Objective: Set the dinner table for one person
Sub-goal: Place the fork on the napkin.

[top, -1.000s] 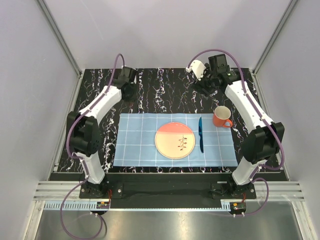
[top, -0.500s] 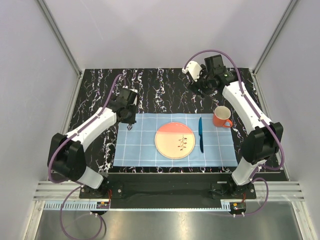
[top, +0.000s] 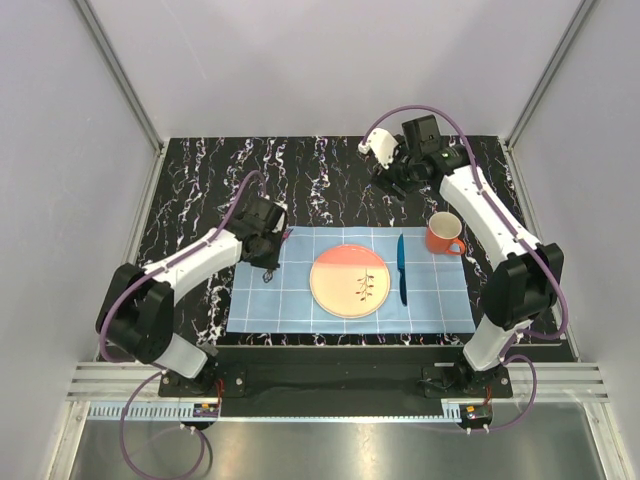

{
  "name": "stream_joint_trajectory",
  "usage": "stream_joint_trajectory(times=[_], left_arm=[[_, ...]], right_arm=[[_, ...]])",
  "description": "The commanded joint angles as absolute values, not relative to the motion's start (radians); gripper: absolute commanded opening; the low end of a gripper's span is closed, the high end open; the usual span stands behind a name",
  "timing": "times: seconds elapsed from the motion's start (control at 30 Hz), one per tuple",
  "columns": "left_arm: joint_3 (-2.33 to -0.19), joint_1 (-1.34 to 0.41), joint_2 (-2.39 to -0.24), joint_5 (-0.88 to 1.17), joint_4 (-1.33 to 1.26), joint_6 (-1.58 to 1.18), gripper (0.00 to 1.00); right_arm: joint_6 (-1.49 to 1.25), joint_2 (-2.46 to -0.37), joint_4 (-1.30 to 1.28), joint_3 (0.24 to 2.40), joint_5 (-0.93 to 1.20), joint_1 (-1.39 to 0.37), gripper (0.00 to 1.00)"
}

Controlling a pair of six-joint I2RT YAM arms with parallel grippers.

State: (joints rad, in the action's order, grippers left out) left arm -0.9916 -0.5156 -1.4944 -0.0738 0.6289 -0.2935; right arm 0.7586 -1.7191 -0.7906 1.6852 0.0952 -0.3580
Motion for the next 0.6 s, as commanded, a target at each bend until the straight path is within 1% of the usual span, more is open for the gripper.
stream_joint_trajectory(times=[0.0,0.2,0.4,0.57], left_arm=[[-0.993,-0.531,-1.499,-0.031,0.574,-0.322,0.00],[-0.982,-0.534,-1.508,-0.018,0.592,-0.354,0.00],[-0.911,-0.534,-1.502,0.001,0.569,-0.394,0.00],[-0.885,-0.534,-1.552,0.012,0.542,-0.414,0.00]], right_arm=[[0.750,-1.658,-0.752,1.677,0.083,-0.373,0.83],[0.764,-1.651,-0.750,1.675,0.077,-0.377,0.83],[0.773,-1.652,-0.750,1.683,0.075,-0.383,0.83],[0.779,-1.654,-0.750,1.681,0.072,-0.387,0.83]])
